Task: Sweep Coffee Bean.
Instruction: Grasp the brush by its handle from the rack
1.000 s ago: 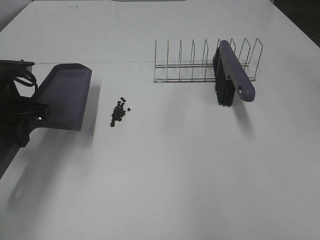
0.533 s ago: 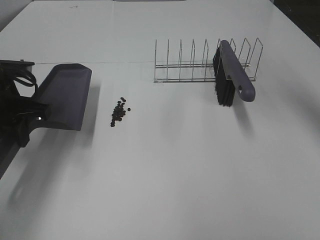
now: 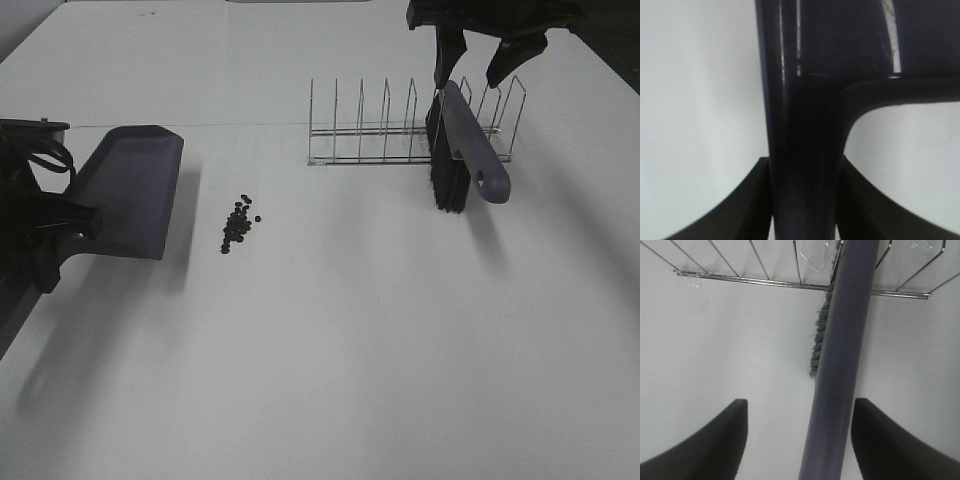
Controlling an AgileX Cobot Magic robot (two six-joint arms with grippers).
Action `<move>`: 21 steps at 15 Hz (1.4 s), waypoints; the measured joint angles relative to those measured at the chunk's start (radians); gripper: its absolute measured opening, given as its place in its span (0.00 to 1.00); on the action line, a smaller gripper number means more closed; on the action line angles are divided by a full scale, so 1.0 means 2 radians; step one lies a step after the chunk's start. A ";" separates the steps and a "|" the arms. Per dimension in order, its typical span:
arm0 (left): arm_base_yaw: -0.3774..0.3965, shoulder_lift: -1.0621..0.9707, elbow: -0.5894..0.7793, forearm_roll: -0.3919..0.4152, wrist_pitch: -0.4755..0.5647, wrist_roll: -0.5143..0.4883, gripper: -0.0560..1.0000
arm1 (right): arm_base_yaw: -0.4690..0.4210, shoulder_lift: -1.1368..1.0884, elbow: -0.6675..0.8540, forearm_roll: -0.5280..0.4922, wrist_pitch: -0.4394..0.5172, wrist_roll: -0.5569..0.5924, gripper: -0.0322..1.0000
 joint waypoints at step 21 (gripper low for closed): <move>0.000 0.000 0.000 -0.003 -0.001 0.000 0.38 | 0.000 0.073 -0.008 -0.032 -0.091 -0.002 0.54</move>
